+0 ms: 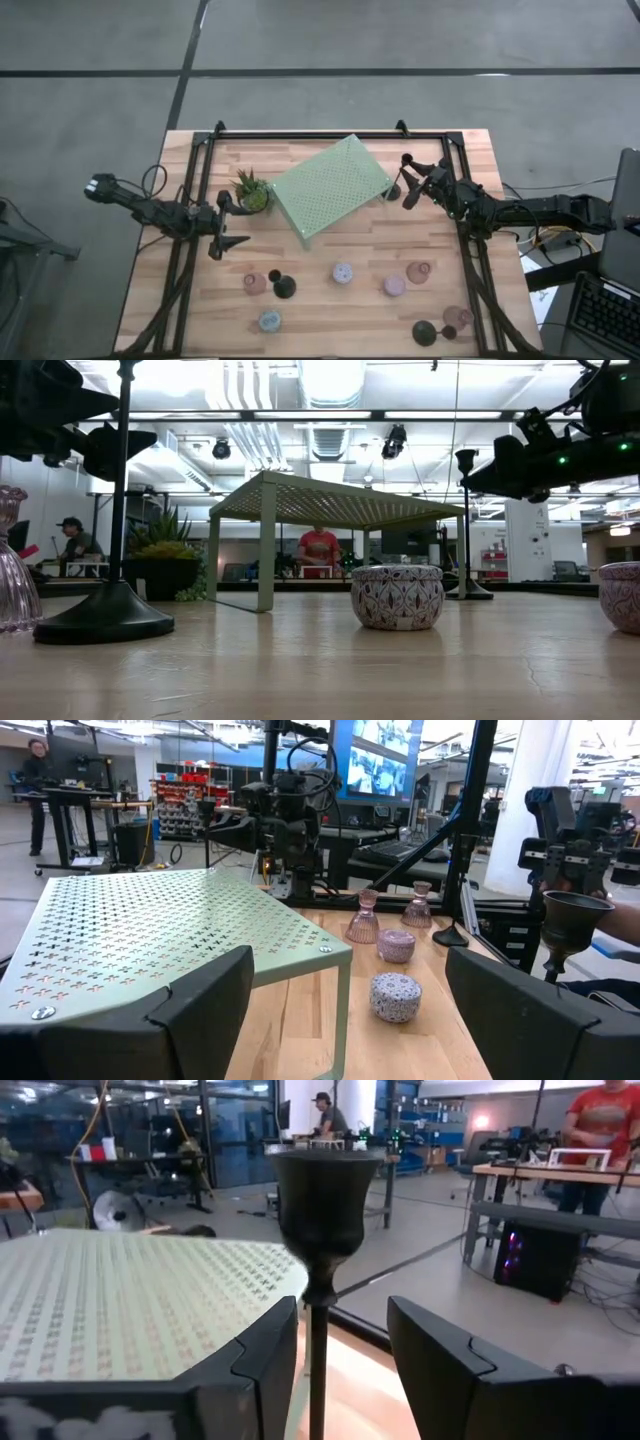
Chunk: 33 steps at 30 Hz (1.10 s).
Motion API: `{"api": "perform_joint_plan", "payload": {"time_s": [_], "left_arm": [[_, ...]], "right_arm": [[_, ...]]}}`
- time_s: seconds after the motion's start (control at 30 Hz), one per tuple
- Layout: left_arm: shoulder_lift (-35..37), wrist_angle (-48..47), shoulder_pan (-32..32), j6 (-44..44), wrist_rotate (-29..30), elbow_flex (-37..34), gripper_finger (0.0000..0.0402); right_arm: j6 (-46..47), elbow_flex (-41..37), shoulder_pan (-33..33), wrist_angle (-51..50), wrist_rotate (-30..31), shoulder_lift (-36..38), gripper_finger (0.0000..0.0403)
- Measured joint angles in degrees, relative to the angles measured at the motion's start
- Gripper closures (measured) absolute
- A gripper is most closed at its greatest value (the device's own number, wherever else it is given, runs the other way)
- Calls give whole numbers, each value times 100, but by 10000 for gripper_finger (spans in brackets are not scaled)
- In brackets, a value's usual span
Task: Pick & Place candle stick holders
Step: Put the top right black candle holder on the shelf
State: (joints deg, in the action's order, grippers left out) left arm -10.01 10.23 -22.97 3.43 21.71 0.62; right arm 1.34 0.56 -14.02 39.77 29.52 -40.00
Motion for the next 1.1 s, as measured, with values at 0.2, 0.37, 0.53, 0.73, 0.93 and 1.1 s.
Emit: {"api": "perform_joint_plan", "payload": {"time_s": [0.2,0.37,0.53,0.73,0.93,1.1], "left_arm": [[-1,0,1,0,0,2,67],[-1,1,0,0,0,0,67],[0,-1,-1,-1,0,1,67],[0,1,-1,1,0,1,67],[-1,1,1,-1,0,0,67],[0,1,1,-1,0,1,67]], "right_arm": [[13,8,-89,102,-50,-287,273],[-33,133,-106,177,-132,-517,295],[-160,275,-106,149,-147,-733,332],[-343,425,-99,109,-159,-827,386],[-507,612,-101,69,-147,-805,388],[-670,978,-101,-377,-115,-781,388]]}}
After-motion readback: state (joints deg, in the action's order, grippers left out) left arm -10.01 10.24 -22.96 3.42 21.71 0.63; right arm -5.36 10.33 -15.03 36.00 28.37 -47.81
